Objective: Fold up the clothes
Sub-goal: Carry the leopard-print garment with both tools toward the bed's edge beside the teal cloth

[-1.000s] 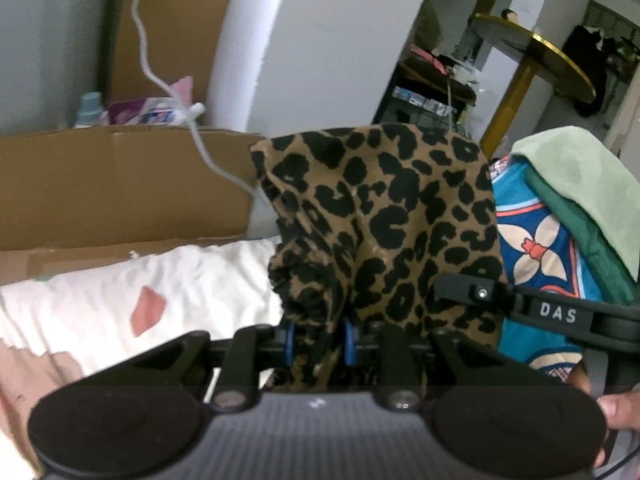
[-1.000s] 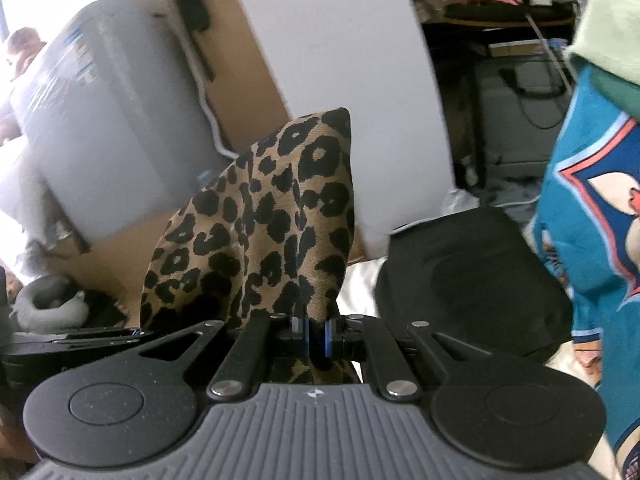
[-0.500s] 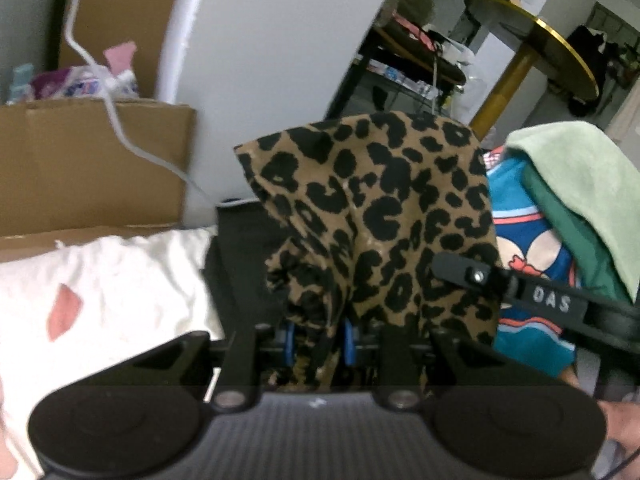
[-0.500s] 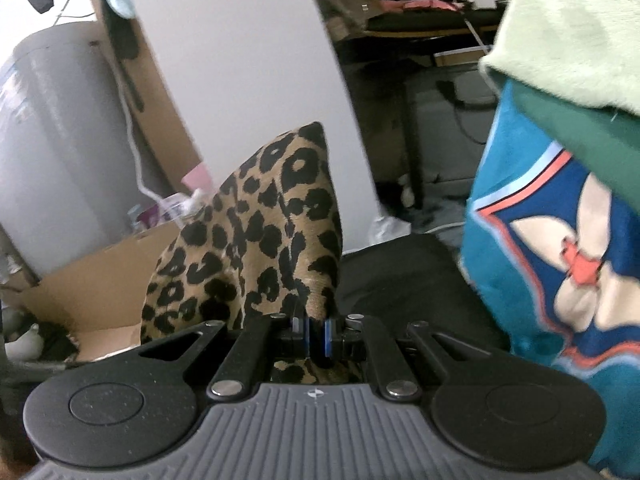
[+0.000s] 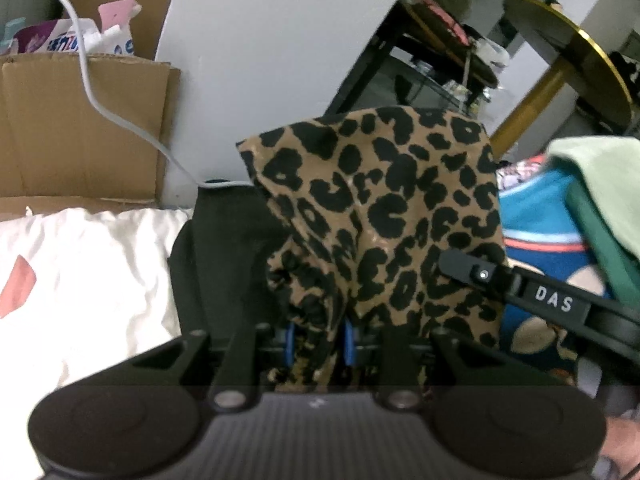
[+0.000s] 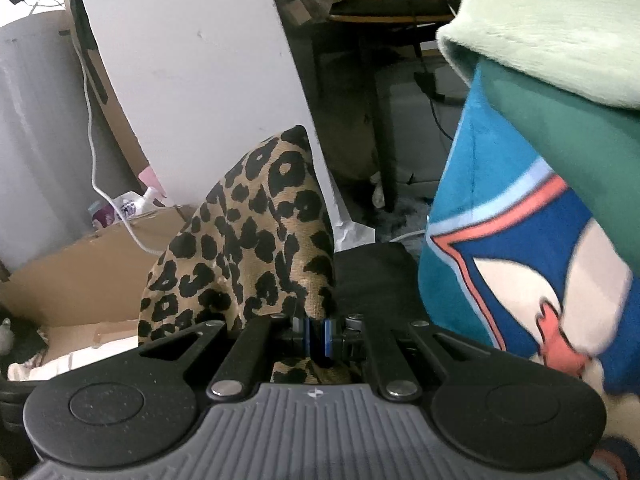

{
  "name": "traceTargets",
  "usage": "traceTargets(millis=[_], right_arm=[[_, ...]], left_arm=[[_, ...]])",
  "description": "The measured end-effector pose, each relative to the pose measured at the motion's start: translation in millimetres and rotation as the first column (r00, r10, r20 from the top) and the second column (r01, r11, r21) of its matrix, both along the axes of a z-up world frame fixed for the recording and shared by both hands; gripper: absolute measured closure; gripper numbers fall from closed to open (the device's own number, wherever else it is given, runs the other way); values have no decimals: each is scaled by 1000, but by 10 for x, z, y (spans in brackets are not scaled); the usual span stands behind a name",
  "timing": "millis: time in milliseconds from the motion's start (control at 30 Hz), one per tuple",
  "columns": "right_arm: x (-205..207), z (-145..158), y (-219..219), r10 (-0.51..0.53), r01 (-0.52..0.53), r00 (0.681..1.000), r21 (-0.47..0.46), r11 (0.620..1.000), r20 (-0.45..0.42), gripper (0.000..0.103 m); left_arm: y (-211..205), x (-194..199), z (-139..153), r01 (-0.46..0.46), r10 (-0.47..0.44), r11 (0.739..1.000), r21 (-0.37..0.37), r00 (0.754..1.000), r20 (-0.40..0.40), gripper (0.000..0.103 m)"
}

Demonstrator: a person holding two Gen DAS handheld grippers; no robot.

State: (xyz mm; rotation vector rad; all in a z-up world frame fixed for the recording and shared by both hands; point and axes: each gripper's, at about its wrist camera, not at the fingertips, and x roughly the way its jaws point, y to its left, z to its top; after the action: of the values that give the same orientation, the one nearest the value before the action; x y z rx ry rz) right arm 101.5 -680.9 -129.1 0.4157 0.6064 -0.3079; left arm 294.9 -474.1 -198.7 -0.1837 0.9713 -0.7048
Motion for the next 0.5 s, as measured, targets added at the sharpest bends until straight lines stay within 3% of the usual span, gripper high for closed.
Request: traceTargets(millis=[333, 500], right_arm=[[511, -116, -197, 38, -38, 999, 1, 999, 7, 98], [831, -277, -241, 60, -60, 997, 3, 998, -43, 98]], left_arm=[[-114, 413, -24, -56, 57, 998, 10, 998, -24, 79], [-157, 760, -239, -49, 52, 998, 27, 992, -116, 79]])
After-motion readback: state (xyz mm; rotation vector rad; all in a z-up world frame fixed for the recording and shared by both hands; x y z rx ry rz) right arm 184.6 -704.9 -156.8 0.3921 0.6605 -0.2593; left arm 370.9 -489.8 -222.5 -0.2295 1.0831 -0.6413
